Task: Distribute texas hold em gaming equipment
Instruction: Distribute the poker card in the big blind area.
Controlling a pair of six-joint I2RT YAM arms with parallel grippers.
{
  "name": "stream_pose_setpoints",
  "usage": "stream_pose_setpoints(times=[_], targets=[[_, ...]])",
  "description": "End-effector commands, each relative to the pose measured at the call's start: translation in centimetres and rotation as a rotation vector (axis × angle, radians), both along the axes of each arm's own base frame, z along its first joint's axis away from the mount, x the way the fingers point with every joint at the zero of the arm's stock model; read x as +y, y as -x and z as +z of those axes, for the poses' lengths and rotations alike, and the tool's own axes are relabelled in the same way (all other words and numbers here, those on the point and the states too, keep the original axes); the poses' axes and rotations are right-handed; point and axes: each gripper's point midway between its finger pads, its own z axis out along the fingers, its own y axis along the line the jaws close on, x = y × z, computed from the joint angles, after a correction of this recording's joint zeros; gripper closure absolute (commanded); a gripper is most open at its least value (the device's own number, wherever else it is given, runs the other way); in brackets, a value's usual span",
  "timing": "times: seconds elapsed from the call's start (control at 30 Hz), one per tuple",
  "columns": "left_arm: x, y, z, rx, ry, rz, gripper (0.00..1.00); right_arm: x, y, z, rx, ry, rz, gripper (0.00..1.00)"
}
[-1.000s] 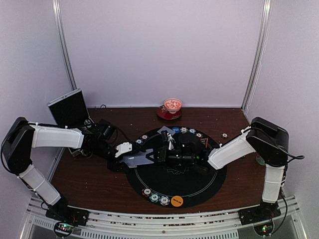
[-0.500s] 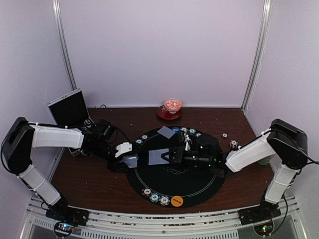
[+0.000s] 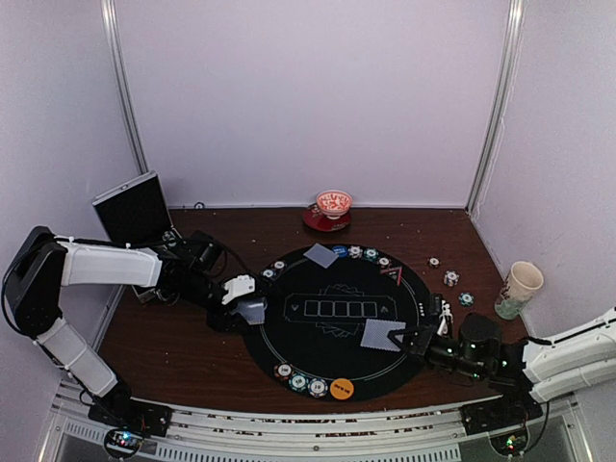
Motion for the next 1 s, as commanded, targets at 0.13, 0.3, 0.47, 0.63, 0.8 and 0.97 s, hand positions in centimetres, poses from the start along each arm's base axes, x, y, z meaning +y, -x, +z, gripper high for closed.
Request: stream_pose_setpoints(times=[0.13,0.3,0.47,0.63,0.8,0.97], targets=[[-0.2,-0.5,1.0,-0.031,0.024,0.000,0.43,-4.1,1.6,-1.9,0.046,0.003,-0.185,1.00],[-0.2,-0.5,1.0,-0.034,0.022,0.003,0.43,-4.0,2.3,-3.1,0.069,0.048,-0.188,1.00],[-0.2,-0.6,1.0,-0.035,0.023,0.002,0.43,-2.9,3.0,-4.6,0.104,0.075,-0.164,1.00],[-0.2,-0.5,1.1,-0.034,0.026,0.001,0.43,-1.8,3.4,-5.6,0.120,0.113,-0.148,1.00],[-0.2,-0.5,1.1,-0.035,0.028,0.000,0.43,-1.3,3.6,-6.2,0.135,0.120,-0.140,1.00],[-0.2,-0.5,1.1,-0.036,0.028,-0.001,0.43,-0.6,3.9,-6.4,0.140,0.136,-0.121,1.00]])
